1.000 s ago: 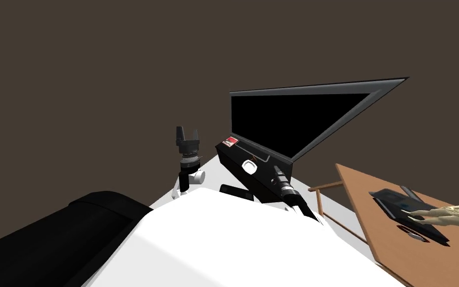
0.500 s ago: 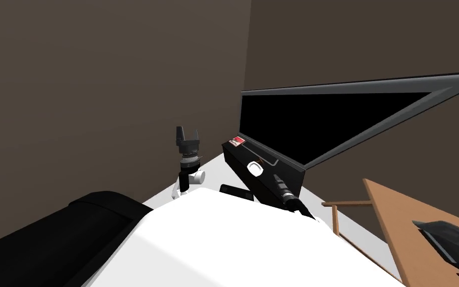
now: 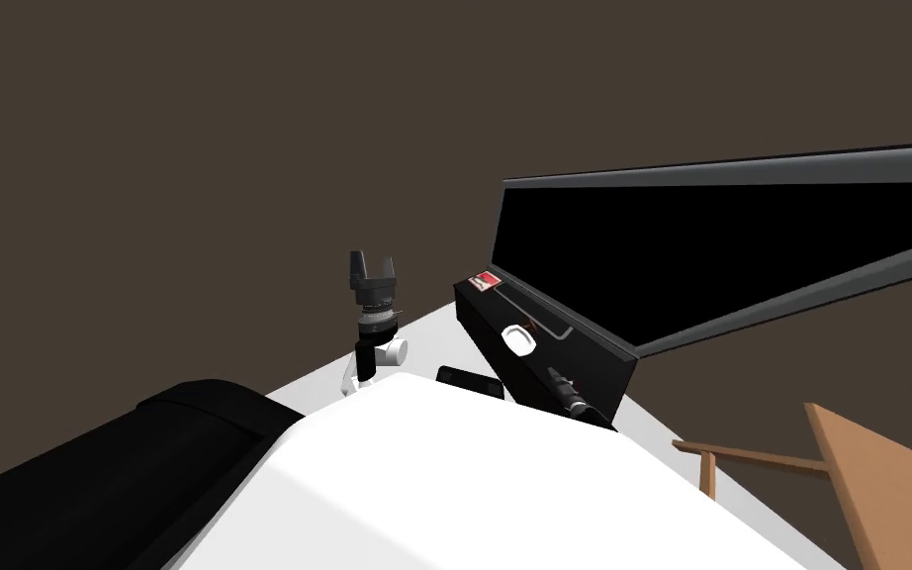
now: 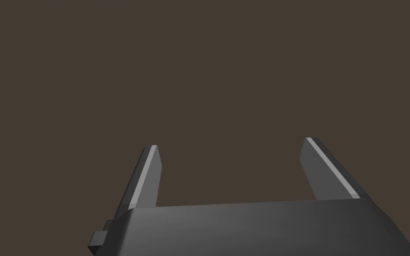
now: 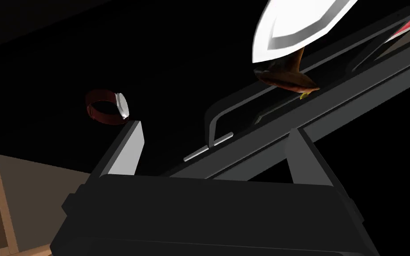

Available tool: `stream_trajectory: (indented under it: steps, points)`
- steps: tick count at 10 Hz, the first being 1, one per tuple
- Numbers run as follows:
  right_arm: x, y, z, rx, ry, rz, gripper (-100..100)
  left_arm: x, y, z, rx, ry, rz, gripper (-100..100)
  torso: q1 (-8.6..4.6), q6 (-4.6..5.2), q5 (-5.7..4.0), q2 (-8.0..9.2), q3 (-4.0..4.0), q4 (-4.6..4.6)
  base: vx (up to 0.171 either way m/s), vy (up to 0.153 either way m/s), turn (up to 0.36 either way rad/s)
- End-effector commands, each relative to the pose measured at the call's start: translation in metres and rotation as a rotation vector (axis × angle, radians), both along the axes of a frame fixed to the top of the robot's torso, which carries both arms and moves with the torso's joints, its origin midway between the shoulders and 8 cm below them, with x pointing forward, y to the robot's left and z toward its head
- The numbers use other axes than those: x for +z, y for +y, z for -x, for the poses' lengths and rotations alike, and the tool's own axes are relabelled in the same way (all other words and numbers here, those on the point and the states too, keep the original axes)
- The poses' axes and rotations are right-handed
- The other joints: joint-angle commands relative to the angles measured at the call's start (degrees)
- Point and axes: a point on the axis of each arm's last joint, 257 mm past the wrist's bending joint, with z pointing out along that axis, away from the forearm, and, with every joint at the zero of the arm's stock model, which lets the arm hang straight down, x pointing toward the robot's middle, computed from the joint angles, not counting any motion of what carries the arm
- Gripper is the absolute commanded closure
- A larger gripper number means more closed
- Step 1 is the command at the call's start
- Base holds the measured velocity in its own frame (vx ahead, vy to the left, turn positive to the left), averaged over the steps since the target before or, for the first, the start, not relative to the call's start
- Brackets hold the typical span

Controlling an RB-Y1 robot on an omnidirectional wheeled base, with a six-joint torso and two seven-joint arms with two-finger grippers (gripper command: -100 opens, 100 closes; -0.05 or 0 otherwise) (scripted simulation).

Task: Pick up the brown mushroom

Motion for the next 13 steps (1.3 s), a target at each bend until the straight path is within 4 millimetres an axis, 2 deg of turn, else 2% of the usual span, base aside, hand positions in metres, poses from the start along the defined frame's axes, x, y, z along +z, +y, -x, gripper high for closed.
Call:
stream_trajectory:
  steps: [1, 3, 4, 6, 7, 8, 9, 12, 13]
  points:
    - [-0.010, -0.008, 0.019, 0.003, 0.061, 0.029, -100, 0.000, 0.000, 0.000, 0.000, 0.000, 0.000, 0, 0.00, 0.00, 0.00, 0.00, 0.00, 0.00, -0.034, 0.006, 0.183]
    - [-0.042, -0.040, 0.069, 0.028, 0.224, 0.121, -100, 0.000, 0.000, 0.000, 0.000, 0.000, 0.000, 0, 0.01, 0.01, 0.00, 0.02, 0.01, 0.01, -0.037, 0.016, 0.398]
    - [-0.043, -0.040, 0.071, 0.026, 0.232, 0.122, -100, 0.000, 0.000, 0.000, 0.000, 0.000, 0.000, 0, 0.01, 0.00, 0.01, 0.04, 0.02, 0.01, -0.030, 0.009, 0.196]
    - [-0.064, -0.073, 0.123, 0.060, 0.390, 0.214, -100, 0.000, 0.000, 0.000, 0.000, 0.000, 0.000, 0, -0.02, 0.03, 0.01, 0.00, 0.00, 0.00, -0.025, 0.012, 0.340]
    - [-0.065, -0.075, 0.125, 0.058, 0.394, 0.215, -100, 0.000, 0.000, 0.000, 0.000, 0.000, 0.000, 0, -0.02, 0.02, 0.00, 0.00, 0.01, 0.01, -0.021, 0.003, 0.240]
    - [-0.072, -0.091, 0.149, 0.080, 0.466, 0.260, -100, 0.000, 0.000, 0.000, 0.000, 0.000, 0.000, 0, -0.03, 0.06, -0.01, -0.02, -0.01, 0.00, -0.019, 0.012, 0.295]
    - [-0.073, -0.092, 0.151, 0.078, 0.471, 0.260, -100, 0.000, 0.000, 0.000, 0.000, 0.000, 0.000, 0, -0.03, 0.03, 0.00, -0.03, -0.01, 0.00, -0.013, 0.006, 0.157]
    - [-0.081, -0.142, 0.222, 0.148, 0.681, 0.389, -100, 0.000, 0.000, 0.000, 0.000, 0.000, 0.000, 0, -0.05, 0.03, 0.00, -0.08, -0.04, -0.01, -0.009, 0.011, 0.389]
    - [-0.081, -0.142, 0.222, 0.149, 0.681, 0.390, -100, 0.000, 0.000, 0.000, 0.000, 0.000, 0.000, 0, -0.04, 0.04, 0.00, -0.08, -0.04, -0.01, -0.003, 0.003, 0.238]
